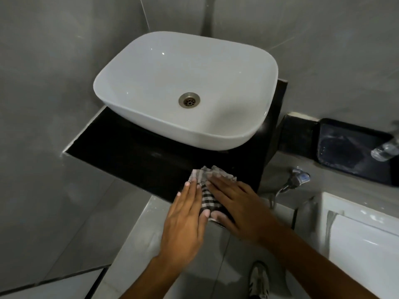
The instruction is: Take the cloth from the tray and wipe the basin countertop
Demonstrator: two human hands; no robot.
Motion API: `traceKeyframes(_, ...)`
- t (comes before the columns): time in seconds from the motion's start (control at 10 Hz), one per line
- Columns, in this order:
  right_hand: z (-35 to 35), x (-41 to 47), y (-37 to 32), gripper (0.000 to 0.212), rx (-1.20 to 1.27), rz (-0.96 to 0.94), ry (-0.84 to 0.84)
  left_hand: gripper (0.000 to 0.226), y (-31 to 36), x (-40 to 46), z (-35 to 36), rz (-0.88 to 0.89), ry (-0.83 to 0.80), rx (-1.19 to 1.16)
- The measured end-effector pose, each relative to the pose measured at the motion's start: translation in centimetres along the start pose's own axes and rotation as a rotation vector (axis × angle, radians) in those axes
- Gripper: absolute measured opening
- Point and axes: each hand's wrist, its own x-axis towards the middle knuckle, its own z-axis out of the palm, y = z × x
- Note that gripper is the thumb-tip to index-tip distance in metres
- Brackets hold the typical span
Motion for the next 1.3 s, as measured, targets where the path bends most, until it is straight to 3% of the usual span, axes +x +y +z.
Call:
traceKeyframes(0.1, -1.0, -0.9, 1.9, 0.073, -0.001, -0.043, -0.097, 0.059, 1.8, -0.2, 1.0, -0.019, -0.033, -0.016)
traceKeyframes(0.2, -1.6, -1.8, 3.0, 0.07, 0.008, -0.062, -0.087, 0.058, 4.2, 0.1, 1.6, -0.066, -0.032, -0.065)
traceKeyframes(0.4, -2.6, -3.6, 6.5, 0.058, -0.182, -0.135, 0.062, 0.051, 9.2, 2.7, 2.6, -0.052, 0.041, -0.056)
traceKeyframes(0.6, -5.4, -6.6, 16.7, 0.05, -0.038, 0.099, 0.221, 0.054, 16.2, 12.0, 6.5, 0.029, -0.138, -0.135)
traceKeyframes(0.7, -7.3, -8.8, 23.7, 0.056, 0.106, 0.347, 0.17, 0.064, 21.2, 18.8, 10.2, 0.142, -0.228, -0.203)
traceKeyframes(0.8, -8.3, -10.2, 29.5, 0.05, 0.121, 0.512, 0.248, 0.076, 25.5, 24.1, 14.5, 0.263, -0.227, -0.164)
traceKeyframes(0.9, -8.1, -11.0, 33.5, 0.051, 0.066, 0.609, 0.32, 0.069, 28.7, 28.0, 18.9, 0.335, -0.24, -0.053)
traceKeyframes(1.0, -5.9, -12.3, 35.5, 0.053, -0.095, 0.603, 0.16, 0.07, 29.9, 29.5, 23.3, 0.402, -0.406, 0.183)
traceKeyframes(1.1, -3.7, -13.3, 36.4, 0.061, -0.044, 0.728, -0.063, 0.072, 29.9, 29.6, 25.4, 0.399, -0.516, 0.36)
traceKeyframes(1.2, -4.6, -12.2, 37.0, 0.067, -0.019, 0.792, -0.114, 0.077, 30.3, 30.5, 23.5, 0.369, -0.615, 0.336)
traceKeyframes(1.3, -7.9, -10.6, 37.0, 0.072, -0.089, 0.681, -0.376, 0.081, 31.2, 30.8, 19.8, 0.424, -0.7, 0.304)
